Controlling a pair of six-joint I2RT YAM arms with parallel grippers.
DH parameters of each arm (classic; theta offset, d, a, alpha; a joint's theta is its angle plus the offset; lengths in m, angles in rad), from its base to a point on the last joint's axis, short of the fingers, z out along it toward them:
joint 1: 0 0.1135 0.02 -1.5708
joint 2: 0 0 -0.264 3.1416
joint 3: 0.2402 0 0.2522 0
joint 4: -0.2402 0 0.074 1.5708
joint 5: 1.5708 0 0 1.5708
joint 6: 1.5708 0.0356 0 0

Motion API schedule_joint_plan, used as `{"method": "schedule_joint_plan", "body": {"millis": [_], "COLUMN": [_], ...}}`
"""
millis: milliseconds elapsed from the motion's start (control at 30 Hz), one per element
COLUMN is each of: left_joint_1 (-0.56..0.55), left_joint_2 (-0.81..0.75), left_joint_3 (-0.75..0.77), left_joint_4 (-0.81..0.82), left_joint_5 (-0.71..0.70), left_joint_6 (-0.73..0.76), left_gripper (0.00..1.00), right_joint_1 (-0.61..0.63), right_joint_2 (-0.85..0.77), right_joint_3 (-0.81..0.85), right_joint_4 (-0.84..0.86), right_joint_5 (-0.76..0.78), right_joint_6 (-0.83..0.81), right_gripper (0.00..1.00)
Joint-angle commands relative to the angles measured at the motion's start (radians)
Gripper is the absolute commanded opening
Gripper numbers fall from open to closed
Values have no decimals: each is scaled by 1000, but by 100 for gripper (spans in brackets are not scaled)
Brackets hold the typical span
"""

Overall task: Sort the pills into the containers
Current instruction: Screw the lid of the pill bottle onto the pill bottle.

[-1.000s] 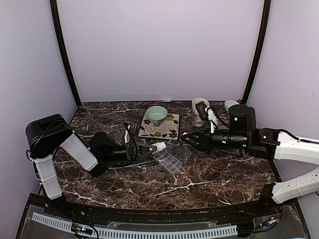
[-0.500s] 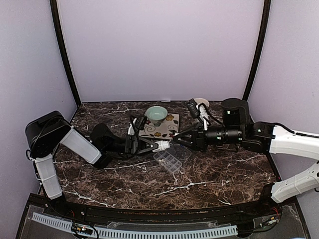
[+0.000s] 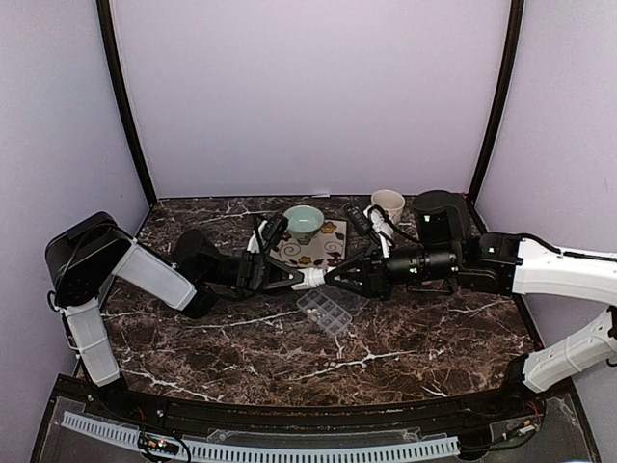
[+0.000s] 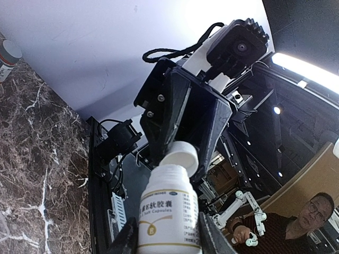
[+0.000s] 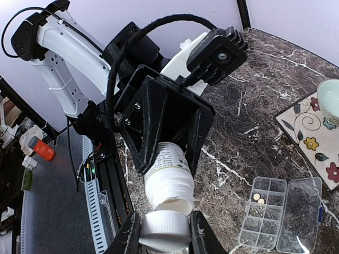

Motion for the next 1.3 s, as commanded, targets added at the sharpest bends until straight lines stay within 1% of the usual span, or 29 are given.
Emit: {"method": "schedule_joint_plan", "body": {"millis": [0,767,1267], "left_joint_1": [4,5,3], "left_joint_2": [-54,-48,-54], "left_joint_3": [24,47,37], "left_joint_4": [139,139,139], "left_joint_5": [37,60,59], "left_joint_6": [-22,-41,-42], "left_gripper": [0,0,0], "right_joint_1": [10,25,25], "right_joint_2": [13,42,37], "right_joint_3": [39,50,46], "right_joint_4": [5,32,82], "right_joint_5": [-9,-28,5], "right_joint_6": [-11,-1,13], "right_gripper": [0,0,0]}}
